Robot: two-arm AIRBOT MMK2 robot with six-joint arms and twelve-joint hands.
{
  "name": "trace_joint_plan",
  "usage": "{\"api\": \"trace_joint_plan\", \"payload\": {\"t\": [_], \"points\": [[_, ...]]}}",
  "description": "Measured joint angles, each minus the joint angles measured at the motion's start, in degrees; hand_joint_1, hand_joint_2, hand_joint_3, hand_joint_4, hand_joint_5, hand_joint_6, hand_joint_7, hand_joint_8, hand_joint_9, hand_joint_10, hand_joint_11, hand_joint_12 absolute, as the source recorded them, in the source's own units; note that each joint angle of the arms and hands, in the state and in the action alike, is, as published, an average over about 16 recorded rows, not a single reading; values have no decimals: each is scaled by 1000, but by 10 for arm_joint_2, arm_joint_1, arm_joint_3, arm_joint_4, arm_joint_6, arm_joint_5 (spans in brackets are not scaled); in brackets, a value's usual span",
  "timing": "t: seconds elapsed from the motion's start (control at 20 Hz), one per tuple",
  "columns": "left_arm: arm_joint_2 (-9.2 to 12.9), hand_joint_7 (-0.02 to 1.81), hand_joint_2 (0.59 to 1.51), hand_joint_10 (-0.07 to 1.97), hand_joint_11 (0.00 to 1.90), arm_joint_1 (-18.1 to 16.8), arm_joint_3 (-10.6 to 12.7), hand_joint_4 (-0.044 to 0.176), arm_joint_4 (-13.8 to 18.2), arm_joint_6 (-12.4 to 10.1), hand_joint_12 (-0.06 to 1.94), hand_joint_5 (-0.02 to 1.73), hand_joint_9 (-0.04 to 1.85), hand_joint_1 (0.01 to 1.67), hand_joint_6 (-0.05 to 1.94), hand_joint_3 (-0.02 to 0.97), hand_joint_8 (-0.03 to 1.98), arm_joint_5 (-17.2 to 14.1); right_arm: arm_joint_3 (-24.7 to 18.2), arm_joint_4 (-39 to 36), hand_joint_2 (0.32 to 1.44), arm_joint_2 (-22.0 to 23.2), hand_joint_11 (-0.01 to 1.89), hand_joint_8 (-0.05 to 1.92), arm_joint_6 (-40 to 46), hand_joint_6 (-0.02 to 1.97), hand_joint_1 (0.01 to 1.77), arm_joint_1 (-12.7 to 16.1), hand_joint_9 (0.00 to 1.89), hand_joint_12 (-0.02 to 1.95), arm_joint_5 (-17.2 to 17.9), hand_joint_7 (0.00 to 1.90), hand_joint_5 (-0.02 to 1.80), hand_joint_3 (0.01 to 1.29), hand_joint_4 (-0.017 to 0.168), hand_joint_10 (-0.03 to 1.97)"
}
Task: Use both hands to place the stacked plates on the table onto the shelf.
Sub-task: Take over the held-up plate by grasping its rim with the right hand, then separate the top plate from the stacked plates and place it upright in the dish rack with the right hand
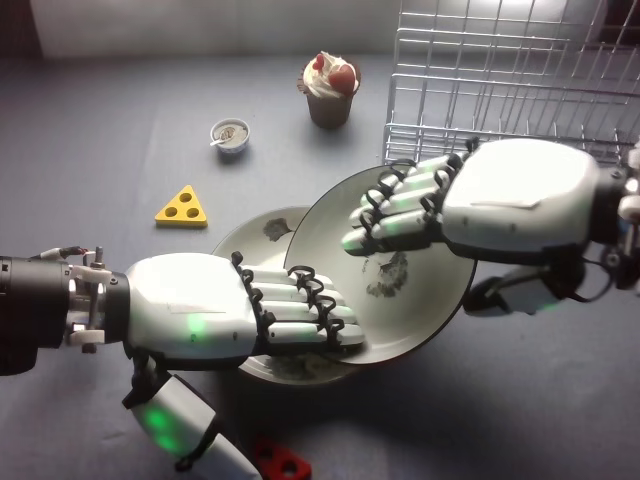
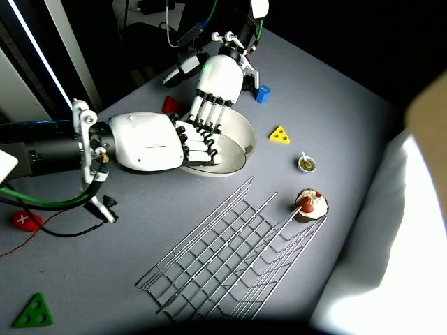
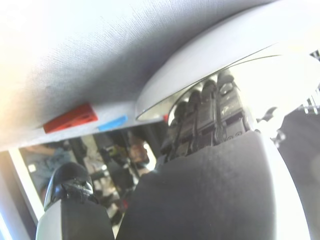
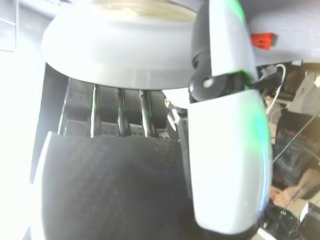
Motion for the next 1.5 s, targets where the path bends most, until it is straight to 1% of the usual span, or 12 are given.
{"api": "trace_joint_plan", "payload": {"t": [0.25,0.5,0.75,0.9,1.0,1.15,1.25,1.35,1.5], "points": [[-1,2,931,-26,47,0,2,-5,-2,0,-2,3,34,113,-29,-5,-17,1,18,7,943,-28,400,11,-8,13,1356,7,414,113,-6,421,472,15,-1,-2],[0,2,928,-26,53,0,2,-5,-7,0,-2,5,41,105,-29,-4,-17,2,31,14,933,-46,494,5,-15,40,1381,14,563,142,-9,601,631,16,-2,1],[3,7,928,-20,61,0,3,-5,-15,-1,2,6,54,101,-31,-5,-16,0,32,22,914,-52,602,46,-19,312,1417,21,718,195,-5,806,818,15,0,70],[10,19,930,-13,65,-4,2,-3,-21,-1,3,7,62,100,-33,-4,-13,0,26,27,904,-50,654,78,-17,455,1438,26,791,234,1,910,912,15,2,114],[18,28,933,-9,69,-8,0,-2,-25,-1,4,13,67,98,-27,-4,-9,0,21,31,897,-49,690,103,-13,552,1452,30,836,294,6,971,964,14,2,151],[35,40,936,-2,71,-17,-4,-1,-36,-1,6,21,73,97,-18,-4,-3,3,11,36,889,-45,760,145,-5,701,1471,37,932,517,16,1068,1025,13,2,229],[51,47,938,3,69,-24,-7,-1,-47,-1,7,26,75,98,-13,-4,1,5,5,38,885,-42,807,167,2,792,1478,42,990,654,22,1125,1047,12,2,282],[69,56,940,8,66,-32,-10,-1,-59,-1,7,30,74,99,-8,-4,4,8,-1,40,886,-39,840,233,10,837,1477,47,1027,784,26,1144,1042,12,1,340],[99,68,947,11,63,-43,-18,-1,-75,-1,7,36,73,100,1,-4,9,13,-9,42,891,-33,877,309,27,845,1476,56,1069,986,30,1154,1016,12,0,424]]}}
